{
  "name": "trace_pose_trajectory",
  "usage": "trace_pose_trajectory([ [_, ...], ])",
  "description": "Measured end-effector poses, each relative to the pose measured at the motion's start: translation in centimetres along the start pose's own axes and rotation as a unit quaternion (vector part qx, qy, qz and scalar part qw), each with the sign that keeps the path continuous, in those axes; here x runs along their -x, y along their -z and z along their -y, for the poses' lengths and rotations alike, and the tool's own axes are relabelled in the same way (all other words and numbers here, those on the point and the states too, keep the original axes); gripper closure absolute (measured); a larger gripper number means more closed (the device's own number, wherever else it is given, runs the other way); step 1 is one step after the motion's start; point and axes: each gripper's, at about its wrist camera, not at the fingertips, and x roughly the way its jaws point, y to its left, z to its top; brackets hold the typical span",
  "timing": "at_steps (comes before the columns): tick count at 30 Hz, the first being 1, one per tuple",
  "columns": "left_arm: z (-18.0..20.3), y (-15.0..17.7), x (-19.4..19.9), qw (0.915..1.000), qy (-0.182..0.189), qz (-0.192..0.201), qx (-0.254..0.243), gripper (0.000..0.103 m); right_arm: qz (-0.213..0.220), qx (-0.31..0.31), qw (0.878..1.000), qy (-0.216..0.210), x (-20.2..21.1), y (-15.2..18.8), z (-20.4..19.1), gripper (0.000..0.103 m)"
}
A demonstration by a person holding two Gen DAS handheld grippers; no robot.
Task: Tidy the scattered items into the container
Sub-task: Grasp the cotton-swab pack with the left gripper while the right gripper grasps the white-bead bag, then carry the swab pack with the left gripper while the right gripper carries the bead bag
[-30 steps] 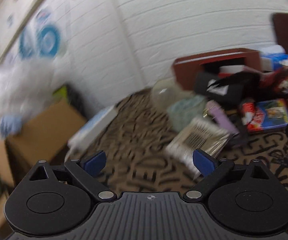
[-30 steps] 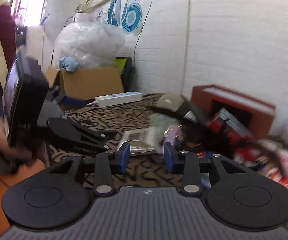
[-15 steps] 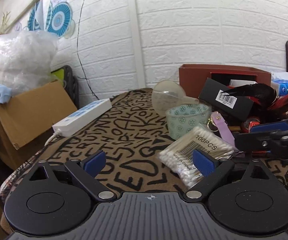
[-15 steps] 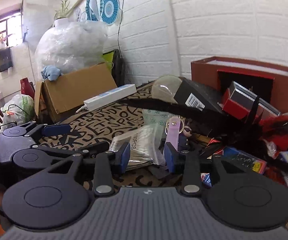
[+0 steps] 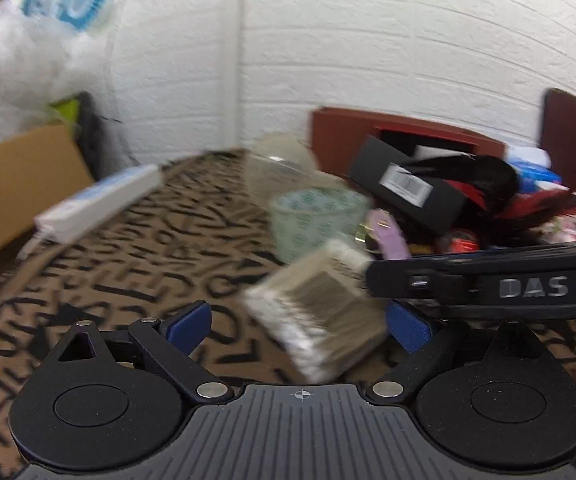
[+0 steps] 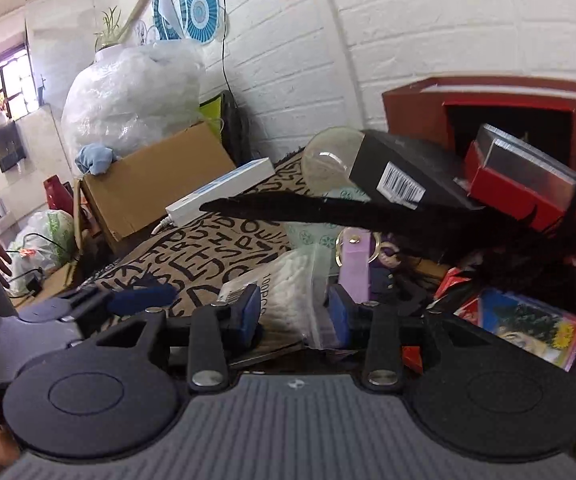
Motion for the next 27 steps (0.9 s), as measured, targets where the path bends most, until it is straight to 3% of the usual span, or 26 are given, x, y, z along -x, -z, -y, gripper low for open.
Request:
trace_pose_trajectory([
  [2,0.9,0.1,-0.8,0.9995,0.012,-0.014,-0.024,0.002,-0.022,-0.013,1.0,-0.012,-1.1,0.1,0.1,0.054],
  [6,3.0,0.6,-2.2,0.9956,-0.009,-0.038,-0.085,0.004,-0.034,-0.038,0.998,-0.022,-2.3,0.6,0.4,0.046],
  [13,2.1,0.4,-2.2,0.9974,0.0,-0.041,-0.059,0.004,-0.027,-0.125,0.991,-0.049,-1.9,0.1,2.6,0.051],
  [17,1.9,0.1,-2.8,0.9967,0.008,-0.051,-0.062,0.003,-0.039,-0.131,0.989,-0.053,-2.4,-0.2,2.9,0.05],
  [18,2.1,0.2,-2.9,0.9965,0.014,-0.048,-0.067,0.01,-0.042,-0.131,0.989,-0.056,-2.5,-0.3,3.0,0.053],
  [19,2.2,0.2,-2.8,0.9963,0.018,-0.042,-0.072,0.014,-0.043,-0.128,0.989,-0.062,-2.7,-0.2,2.9,0.062],
  [21,2.3,0.4,-2.7,0.9958,0.03,-0.036,-0.079,0.023,-0.041,-0.113,0.991,-0.06,-2.5,-0.2,2.5,0.064],
  [23,2.2,0.5,-2.2,0.9962,0.036,-0.023,-0.076,0.035,-0.031,-0.118,0.99,-0.073,-1.8,-0.1,2.3,0.074],
  [27,3.0,0.4,-1.0,0.9952,0.025,-0.004,-0.094,0.04,-0.021,-0.102,0.992,-0.075,-0.3,0.1,1.1,0.074],
])
